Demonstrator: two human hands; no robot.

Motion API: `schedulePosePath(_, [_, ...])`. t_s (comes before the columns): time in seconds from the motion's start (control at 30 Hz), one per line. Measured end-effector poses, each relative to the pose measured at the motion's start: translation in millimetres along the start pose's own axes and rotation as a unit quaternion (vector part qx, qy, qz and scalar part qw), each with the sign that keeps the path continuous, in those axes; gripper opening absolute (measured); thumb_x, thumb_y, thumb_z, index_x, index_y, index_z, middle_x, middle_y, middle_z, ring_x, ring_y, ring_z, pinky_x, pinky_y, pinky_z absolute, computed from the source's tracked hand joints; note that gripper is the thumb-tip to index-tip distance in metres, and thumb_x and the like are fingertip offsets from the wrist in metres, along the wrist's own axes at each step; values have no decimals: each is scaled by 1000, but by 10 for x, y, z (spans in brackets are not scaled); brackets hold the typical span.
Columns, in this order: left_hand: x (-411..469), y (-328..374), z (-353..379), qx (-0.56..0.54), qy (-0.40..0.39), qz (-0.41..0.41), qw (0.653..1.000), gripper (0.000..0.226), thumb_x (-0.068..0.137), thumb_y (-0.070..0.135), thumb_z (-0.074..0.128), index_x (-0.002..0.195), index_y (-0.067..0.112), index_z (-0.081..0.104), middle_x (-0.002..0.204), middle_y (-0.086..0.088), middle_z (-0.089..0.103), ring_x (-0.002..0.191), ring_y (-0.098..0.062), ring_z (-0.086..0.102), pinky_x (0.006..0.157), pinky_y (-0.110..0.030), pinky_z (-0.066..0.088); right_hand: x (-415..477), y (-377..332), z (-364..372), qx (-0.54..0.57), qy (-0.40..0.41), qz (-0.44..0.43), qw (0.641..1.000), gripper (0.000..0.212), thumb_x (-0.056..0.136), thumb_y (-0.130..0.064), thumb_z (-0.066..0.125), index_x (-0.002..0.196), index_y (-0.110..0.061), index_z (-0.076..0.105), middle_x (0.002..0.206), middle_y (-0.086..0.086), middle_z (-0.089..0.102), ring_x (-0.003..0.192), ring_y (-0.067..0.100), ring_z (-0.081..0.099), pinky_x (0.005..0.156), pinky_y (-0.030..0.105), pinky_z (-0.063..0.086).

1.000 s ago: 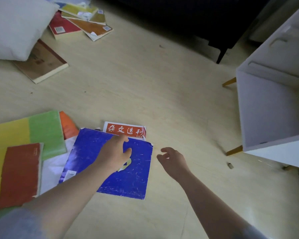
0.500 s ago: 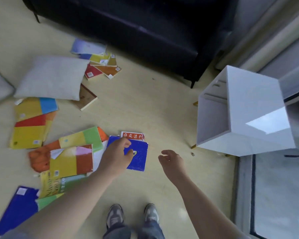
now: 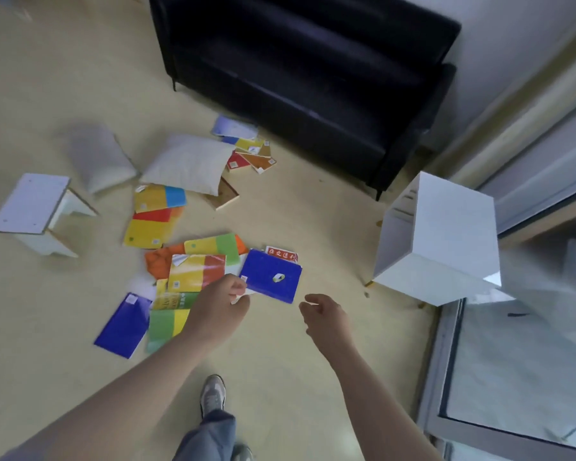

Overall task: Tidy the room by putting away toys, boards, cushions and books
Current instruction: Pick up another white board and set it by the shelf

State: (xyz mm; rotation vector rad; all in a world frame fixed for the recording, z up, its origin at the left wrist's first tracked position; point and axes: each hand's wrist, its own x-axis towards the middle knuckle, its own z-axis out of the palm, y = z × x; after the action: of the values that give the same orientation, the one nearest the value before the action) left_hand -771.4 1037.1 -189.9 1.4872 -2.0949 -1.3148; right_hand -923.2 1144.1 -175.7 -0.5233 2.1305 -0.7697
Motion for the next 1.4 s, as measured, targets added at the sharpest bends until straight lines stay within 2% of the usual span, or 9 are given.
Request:
schedulePosePath(0.13, [-521, -29, -314, -30, 42, -31, 998, 11, 87, 11, 61, 98, 9, 62, 96, 1, 64, 91, -15, 61, 76, -24, 45, -439, -78, 64, 4, -10, -12, 1000, 13, 91, -20, 51, 103, -23, 57, 85, -4, 63, 81, 18, 61, 83, 41, 55])
schedulePosePath(0.23, [-764, -106, -499, -72, 74, -46, 994, 14, 87, 11, 61, 101, 11, 61, 94, 3, 64, 89, -13, 61, 70, -13, 43, -649, -195, 173, 0, -15, -28, 999, 8, 91, -19, 50, 94, -24, 55, 86, -1, 62, 88, 24, 62, 84, 42, 54])
schedulePosePath(0.37, [-933, -394, -963, -107, 96, -63, 988, 12, 87, 10, 61, 98, 14, 60, 90, 9, 63, 89, -10, 62, 70, -10, 42, -810, -490, 593, -27, -27, -58, 998, 22, 91, -19, 50, 111, -18, 61, 94, 0, 63, 94, 25, 62, 87, 43, 53])
schedulePosePath(0.5, [-1047, -938, -1542, -101, 111, -101, 984, 11, 86, 9, 61, 92, 18, 59, 89, 5, 64, 90, -15, 63, 80, -24, 46, -919, -780, 1327, -48, -65, -72, 994, 32, 91, -21, 53, 121, -12, 60, 96, -4, 61, 98, 22, 62, 89, 41, 52])
schedulePosePath(0.7, [-1059, -1873, -2587, -105, 107, -133, 980, 13, 86, 8, 58, 95, 18, 58, 84, 11, 61, 79, -5, 59, 61, -5, 35, -1098, -1381, 2666, -52, -79, -53, 994, 36, 91, -25, 54, 126, -14, 55, 103, 2, 64, 97, 23, 63, 90, 45, 53])
schedulePosePath(0.83, [-1009, -2413, -3425, -78, 76, -140, 984, 11, 87, 9, 56, 95, 17, 58, 91, 5, 63, 78, 5, 55, 58, -6, 35, -1290, -1801, 3439, -58, -75, -39, 995, 39, 90, -28, 55, 127, -15, 56, 115, 7, 64, 104, 25, 62, 93, 48, 51])
schedulePosePath(1.03, [-632, -3048, -4511, -49, 49, -141, 988, 13, 88, 13, 56, 101, 14, 60, 96, 2, 64, 84, -7, 58, 65, -12, 39, -1343, -2499, 4363, -55, -62, -22, 996, 35, 92, -30, 55, 125, -18, 58, 110, 3, 65, 103, 23, 62, 92, 46, 52])
schedulePosePath(1.2, [-100, -3291, -4906, -45, 32, -147, 988, 13, 88, 14, 57, 101, 14, 60, 98, 3, 64, 86, -9, 58, 66, -11, 38, -1000, -2860, 4757, -46, -48, 0, 998, 31, 91, -33, 55, 120, -22, 60, 106, 0, 66, 98, 21, 63, 89, 45, 53])
schedulePosePath(1.4, [659, -3507, -5390, -30, 33, -159, 986, 13, 87, 14, 58, 100, 14, 61, 96, 4, 65, 88, -11, 60, 67, -16, 40, -416, -3319, 5210, -20, -70, 19, 997, 30, 93, -28, 53, 120, -15, 60, 105, 4, 67, 95, 21, 64, 84, 39, 54])
